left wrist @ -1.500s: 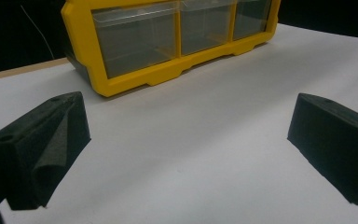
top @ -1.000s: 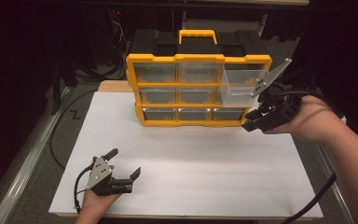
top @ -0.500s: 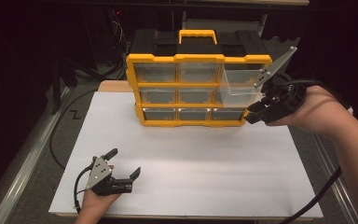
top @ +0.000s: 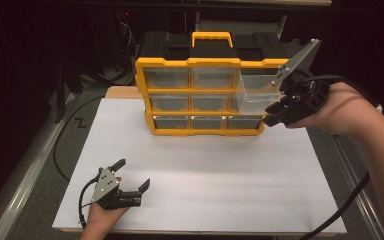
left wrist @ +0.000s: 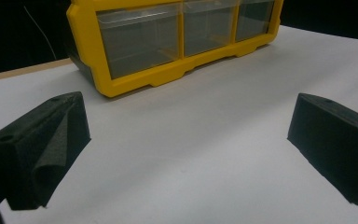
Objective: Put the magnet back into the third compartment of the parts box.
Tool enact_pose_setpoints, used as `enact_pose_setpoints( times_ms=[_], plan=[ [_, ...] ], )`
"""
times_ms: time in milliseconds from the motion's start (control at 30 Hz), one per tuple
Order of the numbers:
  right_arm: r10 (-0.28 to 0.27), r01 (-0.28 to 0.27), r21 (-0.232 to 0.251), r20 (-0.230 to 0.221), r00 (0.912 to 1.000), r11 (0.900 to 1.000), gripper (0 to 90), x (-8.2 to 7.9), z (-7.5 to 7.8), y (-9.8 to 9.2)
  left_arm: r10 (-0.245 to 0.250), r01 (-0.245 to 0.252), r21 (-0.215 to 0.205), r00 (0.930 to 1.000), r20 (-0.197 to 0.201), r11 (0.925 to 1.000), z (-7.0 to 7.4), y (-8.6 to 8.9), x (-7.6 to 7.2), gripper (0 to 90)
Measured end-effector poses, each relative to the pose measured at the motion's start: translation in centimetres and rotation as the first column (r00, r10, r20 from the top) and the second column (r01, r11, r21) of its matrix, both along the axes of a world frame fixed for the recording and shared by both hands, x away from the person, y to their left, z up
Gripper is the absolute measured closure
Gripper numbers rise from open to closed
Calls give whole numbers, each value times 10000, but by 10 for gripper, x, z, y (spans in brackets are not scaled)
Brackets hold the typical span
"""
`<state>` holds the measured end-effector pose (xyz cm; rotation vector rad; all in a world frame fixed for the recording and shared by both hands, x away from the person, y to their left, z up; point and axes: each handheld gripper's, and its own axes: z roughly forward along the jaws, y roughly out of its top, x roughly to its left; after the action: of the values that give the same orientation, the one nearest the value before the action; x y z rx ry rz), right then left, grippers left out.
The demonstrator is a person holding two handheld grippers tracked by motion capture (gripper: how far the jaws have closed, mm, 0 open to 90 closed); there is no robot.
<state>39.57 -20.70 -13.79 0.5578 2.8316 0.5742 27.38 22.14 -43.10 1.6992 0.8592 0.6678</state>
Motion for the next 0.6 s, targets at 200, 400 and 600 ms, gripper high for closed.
enact_pose_setpoints(
  times_ms=[200, 400, 600],
  plan=[
    [-40, 40, 19, 41, 10000, 10000, 652, 3, 6, 1, 7, -7, -14, 10000, -5, 10000, 0, 0, 0, 0],
    [-122, 122, 7, 109, 9999, 9999, 652, 8, 14, 1, 20, -20, -3, 10000, -12, 10000, 0, 0, 0, 0],
    [-255, 256, 0, 156, 9996, 9997, 652, 13, 22, 2, 25, -25, -29, 10000, -13, 10000, 0, 0, 0, 0]
  ],
)
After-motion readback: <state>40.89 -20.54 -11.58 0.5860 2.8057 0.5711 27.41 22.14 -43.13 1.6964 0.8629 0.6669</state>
